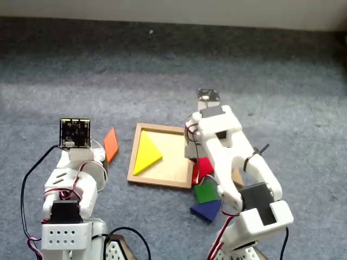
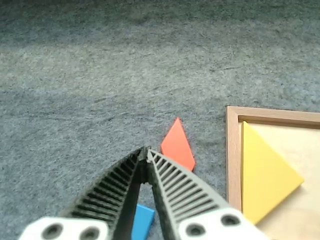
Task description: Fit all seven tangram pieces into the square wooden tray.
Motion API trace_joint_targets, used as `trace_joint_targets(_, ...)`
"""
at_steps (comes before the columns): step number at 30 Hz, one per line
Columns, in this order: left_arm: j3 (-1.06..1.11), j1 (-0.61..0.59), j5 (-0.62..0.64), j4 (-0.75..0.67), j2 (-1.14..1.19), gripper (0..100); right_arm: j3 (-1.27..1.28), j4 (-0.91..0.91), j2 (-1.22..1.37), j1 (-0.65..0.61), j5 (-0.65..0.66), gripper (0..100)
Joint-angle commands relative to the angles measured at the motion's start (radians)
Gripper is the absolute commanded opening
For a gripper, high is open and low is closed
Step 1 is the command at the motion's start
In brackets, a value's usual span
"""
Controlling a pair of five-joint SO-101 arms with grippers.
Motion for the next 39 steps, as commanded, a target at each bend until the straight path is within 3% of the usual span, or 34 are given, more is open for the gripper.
trace_joint_targets(1, -0.008, -0.010, -0.006, 0.009, -0.015, 0, 0.004, -0.030, 0.016, -0.008, -0.017, 35.2)
trace_joint_targets(14, -0.008, -0.010, -0.006, 0.009, -0.015, 0, 0.013, -0.031, 0.027, 0.056, -0.017, 35.2)
trace_joint_targets(23, -0.008, -0.010, -0.006, 0.009, -0.015, 0, 0.050, -0.039, 0.027, 0.070, -0.017, 23.4)
trace_joint_targets(39, -0.008, -0.010, -0.006, 0.009, -0.015, 0, 0.044, 0.039, -0.120, 0.073, 0.040, 23.1)
